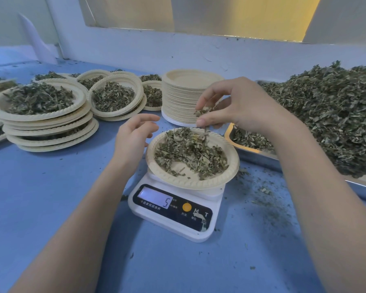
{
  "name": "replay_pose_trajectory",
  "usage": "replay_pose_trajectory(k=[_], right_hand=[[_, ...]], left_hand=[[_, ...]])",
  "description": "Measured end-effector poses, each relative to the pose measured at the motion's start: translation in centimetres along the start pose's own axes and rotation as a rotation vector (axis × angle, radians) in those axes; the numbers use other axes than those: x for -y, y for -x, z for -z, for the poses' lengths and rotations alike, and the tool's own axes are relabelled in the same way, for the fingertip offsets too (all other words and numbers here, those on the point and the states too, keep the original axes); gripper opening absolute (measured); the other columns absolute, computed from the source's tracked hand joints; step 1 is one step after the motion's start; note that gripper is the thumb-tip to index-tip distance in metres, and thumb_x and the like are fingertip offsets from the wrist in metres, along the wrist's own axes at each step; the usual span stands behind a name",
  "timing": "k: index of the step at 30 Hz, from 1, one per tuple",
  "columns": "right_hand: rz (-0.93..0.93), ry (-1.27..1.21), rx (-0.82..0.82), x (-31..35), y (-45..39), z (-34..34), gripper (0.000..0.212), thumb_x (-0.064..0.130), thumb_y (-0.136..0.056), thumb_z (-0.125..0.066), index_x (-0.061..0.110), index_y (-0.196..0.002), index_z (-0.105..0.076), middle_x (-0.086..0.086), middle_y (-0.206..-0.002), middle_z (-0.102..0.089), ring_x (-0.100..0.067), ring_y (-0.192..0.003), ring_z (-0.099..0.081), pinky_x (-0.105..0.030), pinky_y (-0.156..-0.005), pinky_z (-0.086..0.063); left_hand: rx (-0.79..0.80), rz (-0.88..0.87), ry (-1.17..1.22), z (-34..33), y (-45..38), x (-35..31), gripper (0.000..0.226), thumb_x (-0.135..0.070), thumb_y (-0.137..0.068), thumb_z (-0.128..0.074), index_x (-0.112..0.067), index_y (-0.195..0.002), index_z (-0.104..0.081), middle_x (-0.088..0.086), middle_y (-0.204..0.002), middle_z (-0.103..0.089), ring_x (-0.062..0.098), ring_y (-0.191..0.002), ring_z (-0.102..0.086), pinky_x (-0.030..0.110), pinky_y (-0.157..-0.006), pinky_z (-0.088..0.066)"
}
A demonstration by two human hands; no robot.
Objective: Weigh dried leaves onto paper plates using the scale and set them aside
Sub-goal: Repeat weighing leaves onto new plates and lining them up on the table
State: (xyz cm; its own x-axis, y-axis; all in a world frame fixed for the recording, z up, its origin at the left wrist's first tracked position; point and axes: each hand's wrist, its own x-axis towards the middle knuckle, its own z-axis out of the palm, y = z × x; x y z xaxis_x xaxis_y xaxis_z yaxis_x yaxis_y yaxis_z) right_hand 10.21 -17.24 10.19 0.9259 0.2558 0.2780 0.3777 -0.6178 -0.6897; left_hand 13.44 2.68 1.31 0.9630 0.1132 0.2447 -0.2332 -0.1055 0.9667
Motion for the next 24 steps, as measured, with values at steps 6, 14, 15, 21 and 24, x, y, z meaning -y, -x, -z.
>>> replay_pose_trajectory(k=[6,14,15,21,24], right_hand=[[0.041,0.058,-0.061,-0.07,0.02,0.17,0.016,0.019,-0.070,-0.082,0.025,-0.076,-0.069,0.020,-0.053,-0.062,-0.001,-0.050,-0.063,-0.003,-0.049,-0.037],[0.036,0.037,-0.069,-0.04,0.10,0.35,0.012,0.020,-0.074,-0.080,0.023,-0.078,-0.069,0.020,-0.049,-0.061,0.001,-0.049,-0.062,-0.002,-0.044,-0.033],[0.034,0.032,-0.067,-0.02,0.12,0.32,0.011,0.019,-0.074,-0.080,0.022,-0.078,-0.070,0.019,-0.049,-0.061,0.001,-0.048,-0.062,-0.002,-0.043,-0.033],[0.033,-0.003,-0.055,0.15,0.14,0.21,0.011,0.018,-0.074,-0.079,0.022,-0.076,-0.069,0.017,-0.050,-0.062,0.000,-0.044,-0.059,-0.004,-0.042,-0.035],[0.041,0.001,-0.061,0.19,0.12,0.22,0.010,0.018,-0.075,-0.079,0.021,-0.078,-0.069,0.019,-0.048,-0.060,0.001,-0.043,-0.058,-0.003,-0.041,-0.035]], left_hand=[[0.005,-0.004,-0.002,0.06,0.01,0.05,0.019,-0.011,-0.088,-0.054,-0.018,-0.099,-0.068,-0.001,-0.092,-0.061,0.012,-0.079,-0.052,0.022,-0.065,-0.041],[0.007,-0.001,-0.005,0.09,-0.02,0.13,0.020,-0.011,-0.088,-0.054,-0.018,-0.100,-0.068,-0.003,-0.092,-0.061,0.012,-0.079,-0.053,0.023,-0.066,-0.041],[0.007,-0.002,-0.005,0.09,-0.02,0.13,0.020,-0.011,-0.088,-0.054,-0.018,-0.100,-0.068,-0.003,-0.092,-0.061,0.012,-0.079,-0.052,0.023,-0.066,-0.041],[0.009,-0.006,-0.008,0.07,0.02,0.10,0.020,-0.011,-0.088,-0.054,-0.018,-0.099,-0.068,-0.002,-0.093,-0.061,0.012,-0.079,-0.052,0.022,-0.065,-0.041],[0.013,-0.008,-0.006,0.11,0.02,0.09,0.019,-0.011,-0.088,-0.054,-0.019,-0.098,-0.067,-0.002,-0.092,-0.060,0.012,-0.078,-0.052,0.022,-0.064,-0.041]])
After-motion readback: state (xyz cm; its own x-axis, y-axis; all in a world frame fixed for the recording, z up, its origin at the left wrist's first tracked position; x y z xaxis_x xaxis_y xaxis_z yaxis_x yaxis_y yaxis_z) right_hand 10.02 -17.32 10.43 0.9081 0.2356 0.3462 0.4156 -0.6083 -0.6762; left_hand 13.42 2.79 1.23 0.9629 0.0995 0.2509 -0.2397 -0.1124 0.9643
